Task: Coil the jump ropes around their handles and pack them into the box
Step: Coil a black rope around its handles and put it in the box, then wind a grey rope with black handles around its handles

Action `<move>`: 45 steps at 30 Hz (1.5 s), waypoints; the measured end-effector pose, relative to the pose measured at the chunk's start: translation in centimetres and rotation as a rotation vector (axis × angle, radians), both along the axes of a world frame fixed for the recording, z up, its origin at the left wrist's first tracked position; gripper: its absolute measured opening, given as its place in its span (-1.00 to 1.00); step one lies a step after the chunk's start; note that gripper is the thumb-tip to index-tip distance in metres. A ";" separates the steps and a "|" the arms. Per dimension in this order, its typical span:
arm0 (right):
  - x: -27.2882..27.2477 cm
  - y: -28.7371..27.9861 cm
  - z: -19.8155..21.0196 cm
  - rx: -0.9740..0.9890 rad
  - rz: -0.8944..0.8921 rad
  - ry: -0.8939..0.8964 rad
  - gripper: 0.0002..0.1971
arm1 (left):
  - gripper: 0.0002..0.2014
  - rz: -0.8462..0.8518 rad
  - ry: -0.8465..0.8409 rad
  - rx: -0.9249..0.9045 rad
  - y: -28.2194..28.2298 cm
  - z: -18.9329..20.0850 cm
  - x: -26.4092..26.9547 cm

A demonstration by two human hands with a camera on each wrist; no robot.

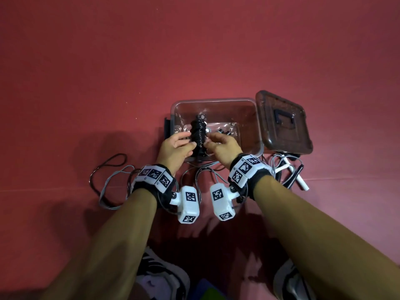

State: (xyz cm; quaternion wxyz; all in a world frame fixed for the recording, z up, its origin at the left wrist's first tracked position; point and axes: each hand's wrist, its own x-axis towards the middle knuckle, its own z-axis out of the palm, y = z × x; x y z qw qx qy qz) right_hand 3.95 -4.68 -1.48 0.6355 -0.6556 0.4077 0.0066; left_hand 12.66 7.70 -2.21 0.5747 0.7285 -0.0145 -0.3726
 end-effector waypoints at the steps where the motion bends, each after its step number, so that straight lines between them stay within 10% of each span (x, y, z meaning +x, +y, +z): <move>1: 0.1 -0.1 -0.2 0.004 0.006 0.003 -0.77 | -0.64 -0.005 -0.003 0.002 0.0 -0.1 0.1; 20: -2.2 1.1 0.9 0.127 0.040 0.015 -0.85 | -0.76 -0.123 -0.101 0.059 2.1 1.2 -0.6; 45: -18.6 -6.7 -5.3 0.019 -0.318 0.350 -0.74 | -0.84 -0.612 -0.060 0.191 -7.1 -3.7 -12.5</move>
